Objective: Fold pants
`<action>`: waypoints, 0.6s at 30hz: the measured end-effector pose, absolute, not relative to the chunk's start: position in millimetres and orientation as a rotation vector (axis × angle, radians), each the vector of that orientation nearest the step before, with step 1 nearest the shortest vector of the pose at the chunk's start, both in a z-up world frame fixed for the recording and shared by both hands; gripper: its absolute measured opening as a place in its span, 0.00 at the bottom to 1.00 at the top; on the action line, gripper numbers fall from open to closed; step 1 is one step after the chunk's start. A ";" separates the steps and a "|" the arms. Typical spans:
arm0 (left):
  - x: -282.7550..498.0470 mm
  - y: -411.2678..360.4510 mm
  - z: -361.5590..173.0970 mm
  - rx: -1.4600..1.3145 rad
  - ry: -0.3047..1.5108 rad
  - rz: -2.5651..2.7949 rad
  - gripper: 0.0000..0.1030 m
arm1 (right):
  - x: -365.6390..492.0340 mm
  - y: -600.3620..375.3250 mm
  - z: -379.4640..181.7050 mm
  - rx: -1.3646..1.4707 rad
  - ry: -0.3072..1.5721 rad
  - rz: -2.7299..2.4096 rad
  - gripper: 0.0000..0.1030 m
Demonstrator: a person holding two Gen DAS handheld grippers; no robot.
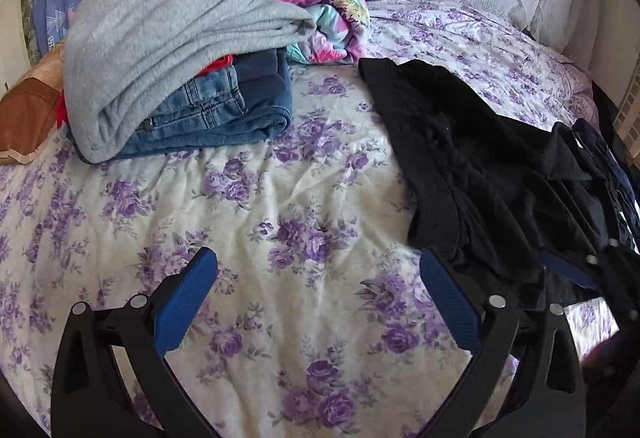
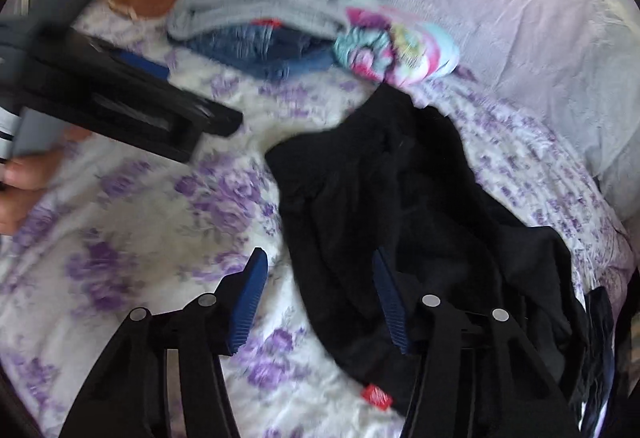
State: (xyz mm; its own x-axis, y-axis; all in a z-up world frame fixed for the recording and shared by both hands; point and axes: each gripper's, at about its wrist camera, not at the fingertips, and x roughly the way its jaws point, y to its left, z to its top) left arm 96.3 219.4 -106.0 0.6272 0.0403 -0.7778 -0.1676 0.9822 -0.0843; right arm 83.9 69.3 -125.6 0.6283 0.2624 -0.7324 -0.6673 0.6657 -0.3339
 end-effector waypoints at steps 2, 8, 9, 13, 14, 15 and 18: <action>99.4 220.3 -113.2 -0.152 0.905 0.116 0.96 | 93.4 77.6 -137.1 -0.659 0.750 0.596 0.53; 103.7 217.8 -120.0 -0.155 0.934 0.085 0.96 | 98.6 81.7 -144.0 -0.639 0.718 0.559 0.08; 104.3 217.5 -120.4 -0.164 0.941 0.072 0.96 | 100.3 76.5 -141.5 -0.601 0.719 0.550 0.08; 110.7 216.0 -122.1 -0.283 0.996 -0.063 0.96 | 92.3 62.4 -126.4 -0.527 0.657 0.554 0.07; 113.1 214.3 -122.1 -0.323 1.011 -0.110 0.96 | 86.0 59.7 -120.9 -0.514 0.635 0.553 0.07; 115.9 211.2 -122.1 -0.364 1.025 -0.163 0.96 | 85.9 59.6 -118.2 -0.511 0.624 0.547 0.07; 127.9 195.9 -121.0 -0.425 1.061 -0.299 0.96 | 78.1 55.5 -111.5 -0.516 0.587 0.539 0.07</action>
